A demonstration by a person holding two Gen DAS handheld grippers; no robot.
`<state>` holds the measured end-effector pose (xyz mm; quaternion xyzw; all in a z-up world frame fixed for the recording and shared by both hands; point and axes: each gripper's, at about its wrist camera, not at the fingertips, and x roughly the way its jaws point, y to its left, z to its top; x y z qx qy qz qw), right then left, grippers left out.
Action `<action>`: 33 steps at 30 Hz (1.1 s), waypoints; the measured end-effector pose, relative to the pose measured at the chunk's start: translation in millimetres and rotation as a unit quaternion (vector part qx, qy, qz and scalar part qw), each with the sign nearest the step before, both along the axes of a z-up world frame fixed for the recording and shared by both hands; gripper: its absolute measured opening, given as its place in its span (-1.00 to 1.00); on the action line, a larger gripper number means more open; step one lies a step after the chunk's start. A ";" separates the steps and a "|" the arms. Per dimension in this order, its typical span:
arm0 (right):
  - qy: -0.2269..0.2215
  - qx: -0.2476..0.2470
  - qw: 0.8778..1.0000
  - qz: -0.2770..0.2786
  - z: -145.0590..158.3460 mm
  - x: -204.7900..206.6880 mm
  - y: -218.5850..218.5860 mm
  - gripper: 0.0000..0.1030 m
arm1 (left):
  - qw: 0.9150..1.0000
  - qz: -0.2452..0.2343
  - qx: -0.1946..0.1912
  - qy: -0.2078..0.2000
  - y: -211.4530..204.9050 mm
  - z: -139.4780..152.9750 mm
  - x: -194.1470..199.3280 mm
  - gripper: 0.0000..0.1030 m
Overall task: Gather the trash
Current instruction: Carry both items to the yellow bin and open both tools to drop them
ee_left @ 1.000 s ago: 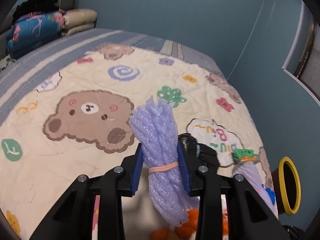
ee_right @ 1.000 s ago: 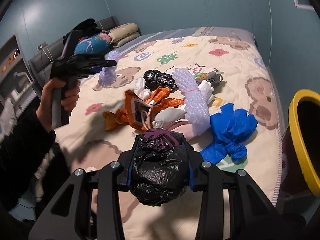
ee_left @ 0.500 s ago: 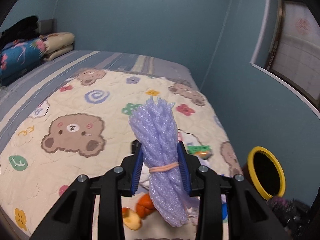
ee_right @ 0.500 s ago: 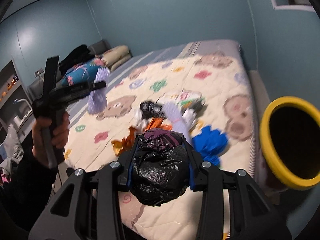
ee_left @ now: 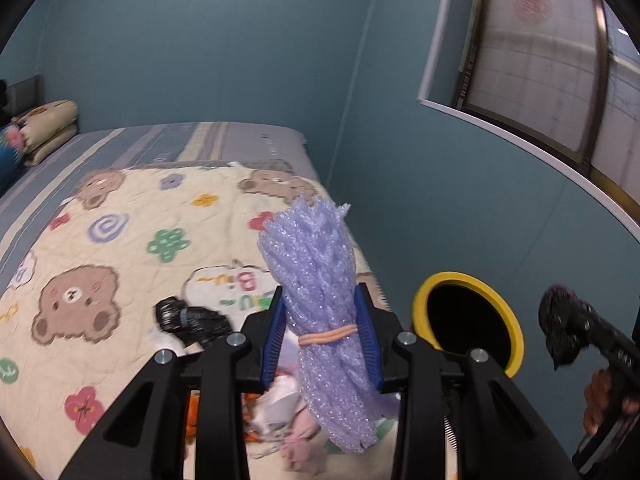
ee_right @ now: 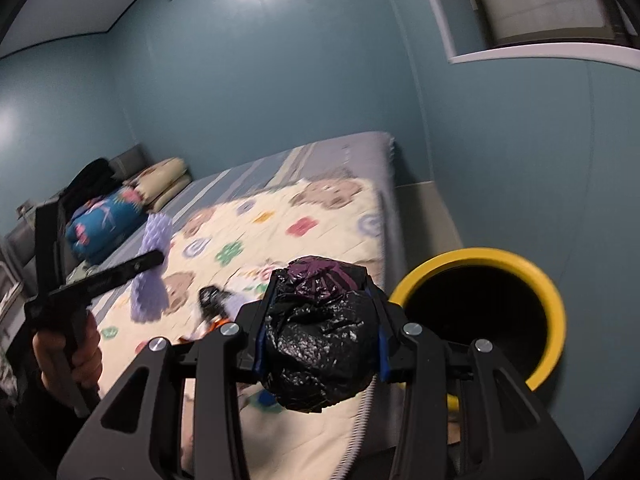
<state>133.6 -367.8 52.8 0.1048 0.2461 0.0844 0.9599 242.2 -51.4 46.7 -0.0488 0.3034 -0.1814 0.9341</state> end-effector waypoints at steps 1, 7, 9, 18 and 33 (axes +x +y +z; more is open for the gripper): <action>0.000 0.001 1.000 -0.007 2.5 1.9 -7.3 -0.27 | 1.000 -0.007 0.000 0.000 -7.3 1.1 2.2 -0.37; -0.002 0.000 0.999 -0.053 6.7 17.4 -48.2 -0.27 | 0.999 -0.043 -0.002 0.003 -54.3 4.0 15.6 -0.37; 0.000 0.001 0.998 -0.070 4.3 24.8 -61.0 -0.27 | 0.998 -0.057 -0.004 0.008 -71.7 0.8 19.8 -0.37; 0.031 0.015 0.993 -0.114 -22.5 56.2 -108.0 -0.26 | 0.993 -0.114 -0.004 0.041 -152.0 -28.1 46.7 -0.37; 0.086 0.021 0.983 -0.159 -77.4 102.2 -160.8 -0.27 | 0.980 -0.168 0.014 0.107 -243.9 -91.5 82.9 -0.37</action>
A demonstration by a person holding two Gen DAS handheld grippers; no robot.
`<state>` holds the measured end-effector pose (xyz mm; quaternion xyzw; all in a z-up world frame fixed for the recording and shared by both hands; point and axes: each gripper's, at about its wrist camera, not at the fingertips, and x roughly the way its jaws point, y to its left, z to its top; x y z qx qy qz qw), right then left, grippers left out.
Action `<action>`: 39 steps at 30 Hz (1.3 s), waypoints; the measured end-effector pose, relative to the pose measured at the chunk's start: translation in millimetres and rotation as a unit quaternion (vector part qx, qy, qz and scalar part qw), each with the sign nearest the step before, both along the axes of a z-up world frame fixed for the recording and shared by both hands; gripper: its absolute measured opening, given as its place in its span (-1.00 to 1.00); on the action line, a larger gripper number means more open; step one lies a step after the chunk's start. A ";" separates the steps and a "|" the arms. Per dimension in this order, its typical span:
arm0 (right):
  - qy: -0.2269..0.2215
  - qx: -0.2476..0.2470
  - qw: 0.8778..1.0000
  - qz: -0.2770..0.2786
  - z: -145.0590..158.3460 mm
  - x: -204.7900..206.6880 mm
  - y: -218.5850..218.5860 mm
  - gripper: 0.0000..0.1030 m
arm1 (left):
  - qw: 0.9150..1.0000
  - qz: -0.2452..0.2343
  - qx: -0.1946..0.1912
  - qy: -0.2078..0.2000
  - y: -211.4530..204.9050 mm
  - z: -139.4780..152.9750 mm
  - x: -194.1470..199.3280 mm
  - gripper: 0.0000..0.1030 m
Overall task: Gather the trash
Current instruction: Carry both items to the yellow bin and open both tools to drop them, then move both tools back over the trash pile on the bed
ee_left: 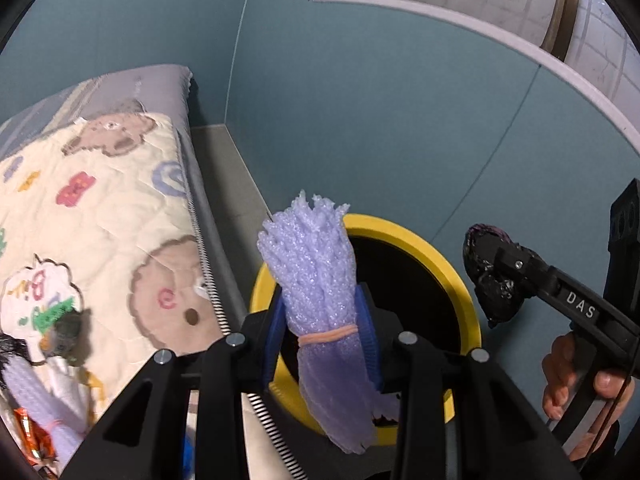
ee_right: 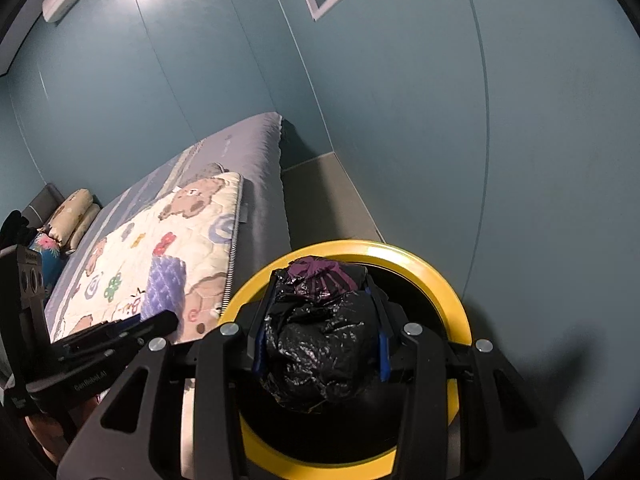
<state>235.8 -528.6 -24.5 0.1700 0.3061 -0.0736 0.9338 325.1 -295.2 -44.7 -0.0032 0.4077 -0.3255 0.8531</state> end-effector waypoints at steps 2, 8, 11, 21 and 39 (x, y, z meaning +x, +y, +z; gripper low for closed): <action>0.006 -0.004 1.000 -0.002 -5.4 4.0 -2.4 -0.26 | 1.000 -0.004 0.001 0.006 -6.8 -5.7 1.8 -0.36; 0.017 -0.024 1.000 -0.010 -14.6 10.2 -5.9 -0.17 | 1.000 -0.008 0.000 0.018 -21.3 -14.3 3.1 -0.33; 0.020 -0.024 0.999 -0.022 -16.4 9.1 -9.8 -0.12 | 1.000 -0.009 -0.006 0.019 -22.5 -14.4 4.9 -0.18; 0.029 -0.021 0.998 -0.049 -18.1 7.2 -16.4 0.10 | 1.000 0.023 -0.015 0.006 -6.6 -6.3 3.1 0.50; 0.001 -0.020 0.999 0.031 -3.3 -26.4 62.6 0.25 | 0.991 0.121 -0.014 -0.061 108.7 27.2 -40.5 0.84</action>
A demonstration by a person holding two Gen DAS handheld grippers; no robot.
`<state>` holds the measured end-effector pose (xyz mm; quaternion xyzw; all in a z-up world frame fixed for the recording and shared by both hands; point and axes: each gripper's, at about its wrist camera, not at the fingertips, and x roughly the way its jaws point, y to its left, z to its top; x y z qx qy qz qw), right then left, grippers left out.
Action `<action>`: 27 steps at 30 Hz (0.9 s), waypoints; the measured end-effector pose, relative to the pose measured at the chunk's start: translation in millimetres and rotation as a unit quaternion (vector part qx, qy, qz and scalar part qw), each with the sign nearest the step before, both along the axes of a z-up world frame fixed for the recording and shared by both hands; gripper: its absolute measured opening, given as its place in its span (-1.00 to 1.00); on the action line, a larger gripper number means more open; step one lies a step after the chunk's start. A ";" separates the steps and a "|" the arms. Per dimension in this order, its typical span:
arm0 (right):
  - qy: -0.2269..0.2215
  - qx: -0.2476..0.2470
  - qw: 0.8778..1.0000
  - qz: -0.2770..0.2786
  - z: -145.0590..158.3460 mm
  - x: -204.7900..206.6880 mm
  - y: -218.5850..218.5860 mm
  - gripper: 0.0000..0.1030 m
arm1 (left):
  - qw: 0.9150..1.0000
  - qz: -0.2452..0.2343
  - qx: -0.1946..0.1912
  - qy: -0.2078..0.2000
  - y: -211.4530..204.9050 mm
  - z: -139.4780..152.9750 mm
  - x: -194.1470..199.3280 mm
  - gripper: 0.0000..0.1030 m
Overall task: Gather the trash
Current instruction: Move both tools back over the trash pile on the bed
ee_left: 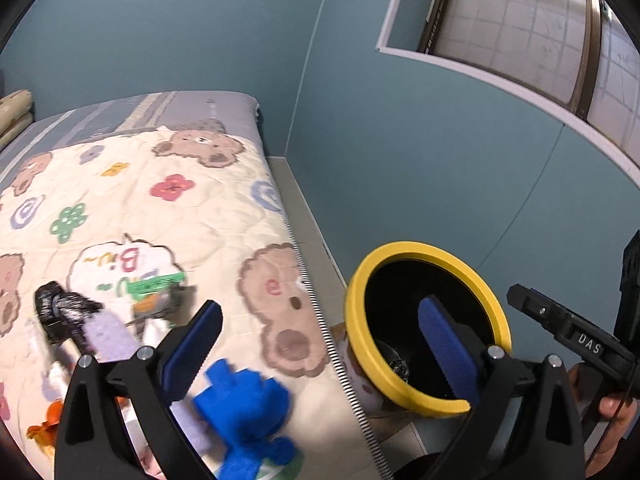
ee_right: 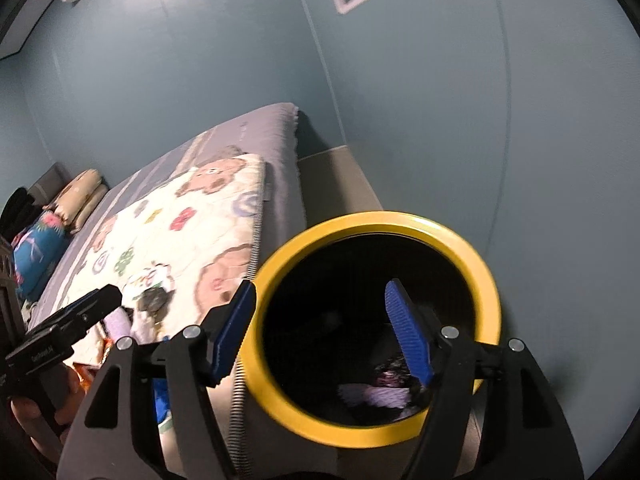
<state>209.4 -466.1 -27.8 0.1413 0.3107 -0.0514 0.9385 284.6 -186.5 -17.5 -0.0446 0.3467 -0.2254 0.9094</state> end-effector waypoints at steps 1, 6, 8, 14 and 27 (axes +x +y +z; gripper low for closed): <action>-0.002 -0.001 1.000 0.007 2.0 -0.3 7.2 0.26 | 1.000 0.006 0.000 -0.004 6.2 2.6 -1.9 0.84; -0.009 -0.010 0.999 0.038 11.7 -5.4 40.7 0.32 | 0.999 0.033 0.001 -0.020 39.1 17.4 -19.4 0.84; -0.011 -0.011 0.999 0.050 15.2 -6.9 54.8 0.33 | 0.999 0.041 0.002 -0.024 49.5 21.8 -26.4 0.84; -0.012 -0.019 0.996 0.085 21.4 -9.7 92.7 0.34 | 0.996 0.074 0.015 -0.041 94.2 32.6 -46.8 0.84; 0.012 -0.043 0.989 0.144 11.4 -2.6 165.0 0.34 | 0.987 0.150 0.041 -0.036 189.0 21.8 -72.9 0.84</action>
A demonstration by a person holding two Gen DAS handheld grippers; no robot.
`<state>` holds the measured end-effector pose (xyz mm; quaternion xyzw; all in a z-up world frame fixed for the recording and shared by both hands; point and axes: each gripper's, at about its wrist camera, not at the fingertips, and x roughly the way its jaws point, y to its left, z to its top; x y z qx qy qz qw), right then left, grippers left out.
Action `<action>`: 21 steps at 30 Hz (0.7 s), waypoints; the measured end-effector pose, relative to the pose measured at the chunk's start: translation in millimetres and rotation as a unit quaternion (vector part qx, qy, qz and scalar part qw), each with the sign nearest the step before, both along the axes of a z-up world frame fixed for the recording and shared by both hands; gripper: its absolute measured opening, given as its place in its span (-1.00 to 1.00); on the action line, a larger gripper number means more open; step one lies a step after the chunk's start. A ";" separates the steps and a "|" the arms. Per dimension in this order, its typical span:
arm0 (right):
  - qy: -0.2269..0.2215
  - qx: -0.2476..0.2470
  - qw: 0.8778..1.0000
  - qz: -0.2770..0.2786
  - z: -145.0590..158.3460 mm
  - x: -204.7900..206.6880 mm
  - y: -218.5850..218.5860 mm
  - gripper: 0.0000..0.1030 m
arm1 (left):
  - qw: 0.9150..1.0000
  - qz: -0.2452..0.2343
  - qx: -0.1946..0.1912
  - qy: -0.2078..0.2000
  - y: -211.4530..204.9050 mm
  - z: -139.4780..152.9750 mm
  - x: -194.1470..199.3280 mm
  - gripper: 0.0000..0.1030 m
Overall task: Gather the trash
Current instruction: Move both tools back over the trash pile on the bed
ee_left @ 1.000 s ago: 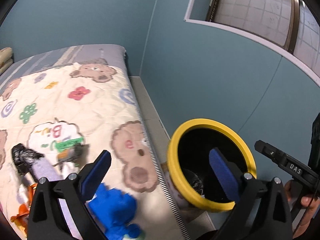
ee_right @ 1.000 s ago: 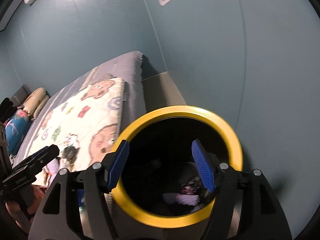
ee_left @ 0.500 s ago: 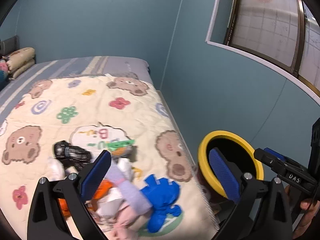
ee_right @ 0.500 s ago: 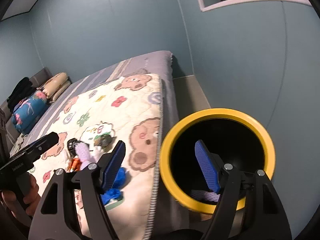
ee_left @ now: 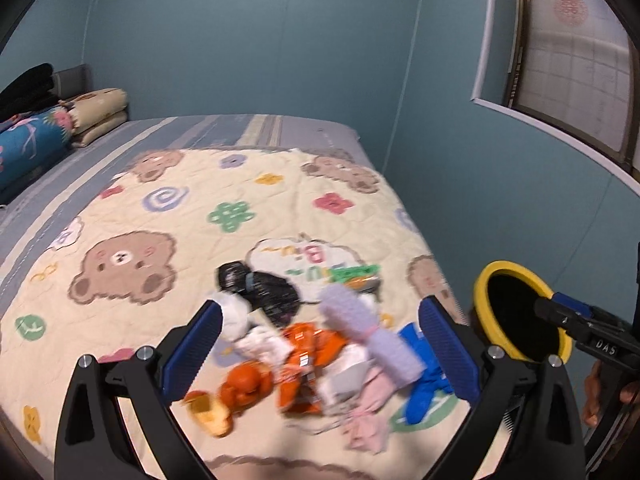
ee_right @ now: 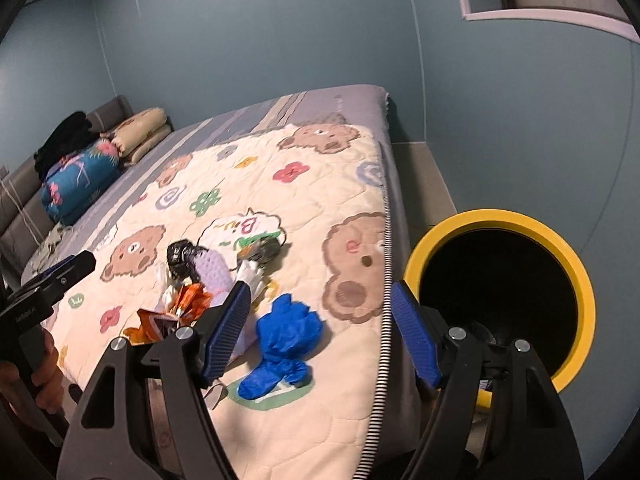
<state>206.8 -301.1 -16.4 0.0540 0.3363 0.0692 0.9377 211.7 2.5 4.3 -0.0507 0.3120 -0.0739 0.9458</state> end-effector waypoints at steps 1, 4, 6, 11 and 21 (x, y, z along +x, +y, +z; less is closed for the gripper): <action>0.002 -0.002 1.000 0.003 -1.8 1.1 3.2 0.34 | 1.000 0.005 0.003 0.002 5.6 -2.0 -1.2 0.84; 0.013 -0.007 1.000 0.010 -9.3 5.1 14.2 0.34 | 1.000 0.017 0.006 0.009 22.8 -10.5 -5.8 0.84; 0.020 -0.011 1.000 0.014 -15.8 8.7 21.0 0.34 | 1.000 0.025 0.005 0.018 35.5 -18.3 -7.9 0.84; 0.044 -0.016 0.999 0.019 -34.0 20.7 34.2 0.34 | 0.998 0.046 0.005 0.037 61.9 -39.2 -9.9 0.84; 0.074 -0.029 0.997 0.016 -64.7 41.9 45.0 0.31 | 0.994 0.080 -0.001 0.080 98.6 -87.7 -6.6 0.84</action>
